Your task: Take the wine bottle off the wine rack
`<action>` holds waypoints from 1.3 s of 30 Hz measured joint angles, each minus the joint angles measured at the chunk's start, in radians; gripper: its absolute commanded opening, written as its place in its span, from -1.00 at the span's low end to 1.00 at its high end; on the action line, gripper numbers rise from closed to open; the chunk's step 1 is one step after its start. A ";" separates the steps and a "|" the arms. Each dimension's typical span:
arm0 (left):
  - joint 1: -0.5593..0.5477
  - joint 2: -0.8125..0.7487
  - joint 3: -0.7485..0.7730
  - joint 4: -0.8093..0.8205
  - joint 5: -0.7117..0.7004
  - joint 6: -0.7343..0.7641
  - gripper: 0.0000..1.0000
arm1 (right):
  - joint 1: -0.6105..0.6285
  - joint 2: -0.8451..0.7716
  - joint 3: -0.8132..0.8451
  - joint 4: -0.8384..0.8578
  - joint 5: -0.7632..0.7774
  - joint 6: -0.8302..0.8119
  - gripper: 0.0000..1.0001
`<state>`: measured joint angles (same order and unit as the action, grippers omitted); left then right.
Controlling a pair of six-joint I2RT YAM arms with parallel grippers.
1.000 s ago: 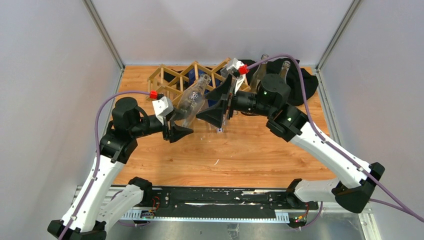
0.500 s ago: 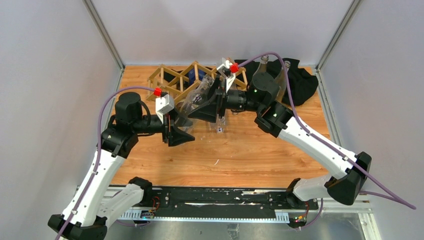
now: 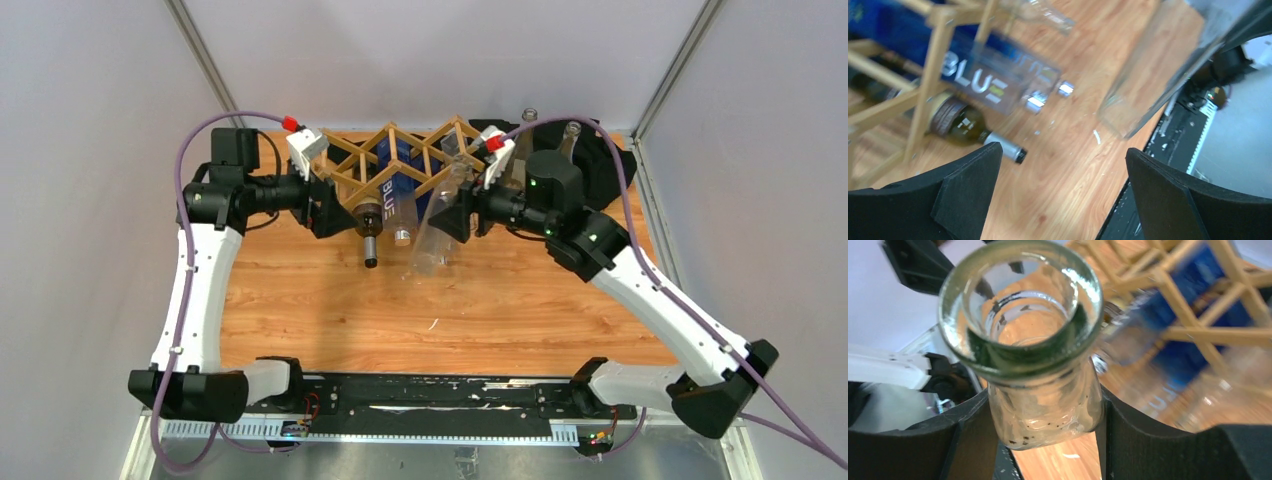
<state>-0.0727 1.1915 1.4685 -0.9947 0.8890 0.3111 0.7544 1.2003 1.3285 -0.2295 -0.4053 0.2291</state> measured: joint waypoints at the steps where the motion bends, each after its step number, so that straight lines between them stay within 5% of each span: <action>1: 0.026 0.018 0.015 -0.014 -0.012 0.003 1.00 | -0.021 -0.026 -0.016 -0.029 0.031 -0.008 -1.00; 13: 0.103 0.054 0.114 -0.064 -0.191 0.045 1.00 | -0.311 -0.162 -0.148 -0.209 0.200 -0.013 -1.00; 24: 0.103 0.069 0.103 -0.079 -0.272 0.045 1.00 | -0.360 -0.060 -0.148 -0.241 0.378 -0.027 -1.00; 39: 0.103 0.056 0.088 -0.085 -0.283 0.052 1.00 | -0.362 0.168 -0.167 0.069 0.589 -0.070 -1.00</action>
<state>0.0299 1.2476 1.5562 -1.0798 0.6056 0.3634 0.3920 1.3685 1.1610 -0.1600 0.1841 0.1593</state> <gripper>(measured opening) 0.997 0.630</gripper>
